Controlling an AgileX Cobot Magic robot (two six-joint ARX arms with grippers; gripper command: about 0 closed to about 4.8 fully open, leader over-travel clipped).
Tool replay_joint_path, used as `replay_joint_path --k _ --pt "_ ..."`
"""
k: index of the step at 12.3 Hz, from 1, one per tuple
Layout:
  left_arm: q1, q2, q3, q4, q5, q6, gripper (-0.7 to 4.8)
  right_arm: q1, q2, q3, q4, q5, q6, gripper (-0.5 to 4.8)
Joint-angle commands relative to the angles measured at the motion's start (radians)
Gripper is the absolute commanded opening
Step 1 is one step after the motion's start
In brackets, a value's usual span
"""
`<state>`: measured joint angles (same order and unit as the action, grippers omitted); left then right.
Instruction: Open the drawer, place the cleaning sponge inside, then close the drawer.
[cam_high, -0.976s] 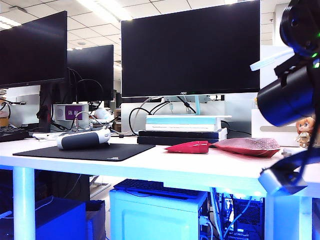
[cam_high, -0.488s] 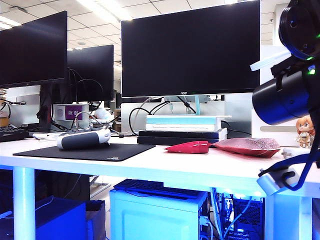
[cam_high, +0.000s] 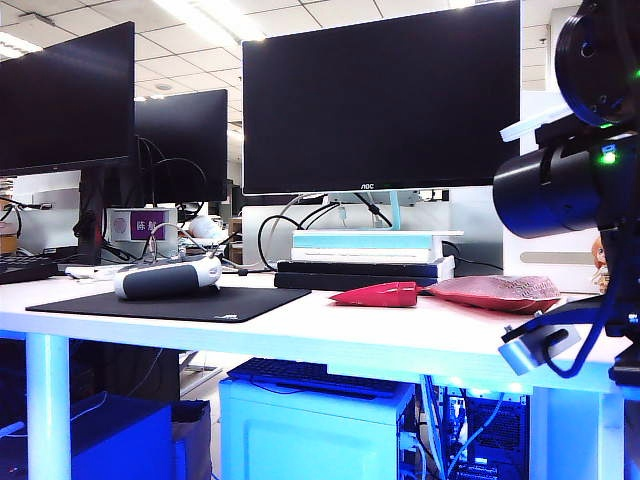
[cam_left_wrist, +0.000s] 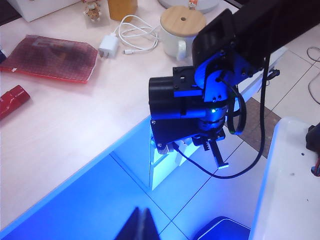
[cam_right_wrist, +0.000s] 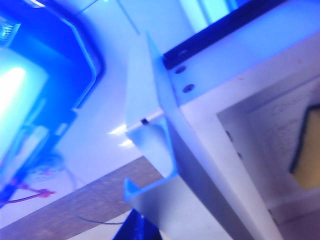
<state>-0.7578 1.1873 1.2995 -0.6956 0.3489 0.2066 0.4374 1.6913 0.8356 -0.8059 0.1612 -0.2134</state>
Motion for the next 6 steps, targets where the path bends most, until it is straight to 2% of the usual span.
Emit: replay_joint_path --k 1,6 --pt "0.0 -0.002 0.004 0.009 0.003 0.002 -0.05 0.0 -0.001 0.0 0.071 0.086 0.004 -0.01" --pt "0.0 -0.002 0.005 -0.022 0.003 0.002 -0.05 -0.005 0.042 0.0 0.208 0.185 0.003 -0.01"
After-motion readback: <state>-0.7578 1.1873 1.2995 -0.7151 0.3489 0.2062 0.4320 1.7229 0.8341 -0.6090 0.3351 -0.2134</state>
